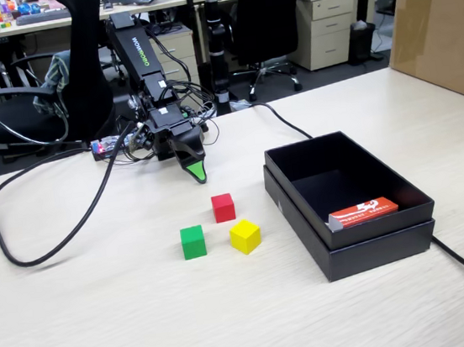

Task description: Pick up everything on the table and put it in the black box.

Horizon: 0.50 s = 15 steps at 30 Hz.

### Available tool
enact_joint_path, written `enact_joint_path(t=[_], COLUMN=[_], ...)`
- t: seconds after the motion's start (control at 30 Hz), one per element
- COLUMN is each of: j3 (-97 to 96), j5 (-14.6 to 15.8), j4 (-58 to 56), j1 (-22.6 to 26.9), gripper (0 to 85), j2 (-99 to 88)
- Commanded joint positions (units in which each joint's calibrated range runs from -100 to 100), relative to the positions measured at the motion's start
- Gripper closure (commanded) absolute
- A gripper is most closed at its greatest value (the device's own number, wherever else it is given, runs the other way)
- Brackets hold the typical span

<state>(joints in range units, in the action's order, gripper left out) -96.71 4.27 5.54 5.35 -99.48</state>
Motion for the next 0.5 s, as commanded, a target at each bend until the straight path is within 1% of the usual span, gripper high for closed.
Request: enact_joint_path(t=[0.0,0.23,0.33,0.4,0.47], j3=[2.5,19.4,28.8,34.5,39.4], j5=[0.3,-0.1,1.3,1.4,1.5], j4=[-6.7,-25.0,-32.6,-39.2,-42.6], j1=[-0.3,-0.7,-0.9,-1.1,-1.5], gripper=[36.4,38.2,38.0,36.7,36.8], j2=[0.7,1.8,8.5,13.6,17.8])
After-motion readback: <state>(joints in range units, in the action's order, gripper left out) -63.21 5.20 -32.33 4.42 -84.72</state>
